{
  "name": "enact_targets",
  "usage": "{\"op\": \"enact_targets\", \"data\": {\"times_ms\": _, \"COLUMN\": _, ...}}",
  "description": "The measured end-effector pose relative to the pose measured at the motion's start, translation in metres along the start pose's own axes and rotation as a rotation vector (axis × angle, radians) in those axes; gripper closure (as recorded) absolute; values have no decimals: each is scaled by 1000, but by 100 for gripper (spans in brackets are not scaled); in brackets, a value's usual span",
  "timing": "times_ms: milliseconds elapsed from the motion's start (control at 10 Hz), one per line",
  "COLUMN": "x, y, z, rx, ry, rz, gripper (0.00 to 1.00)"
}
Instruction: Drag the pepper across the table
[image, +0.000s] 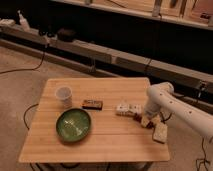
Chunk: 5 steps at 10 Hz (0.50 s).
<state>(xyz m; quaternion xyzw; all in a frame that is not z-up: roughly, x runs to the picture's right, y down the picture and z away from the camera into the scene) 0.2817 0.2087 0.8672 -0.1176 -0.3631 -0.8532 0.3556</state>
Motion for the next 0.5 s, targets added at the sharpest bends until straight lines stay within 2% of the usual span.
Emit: {"op": "enact_targets", "data": {"times_ms": 500, "x": -25, "y": 27, "z": -8, "rx": -33, "ry": -15, "rz": 68, "gripper": 86}}
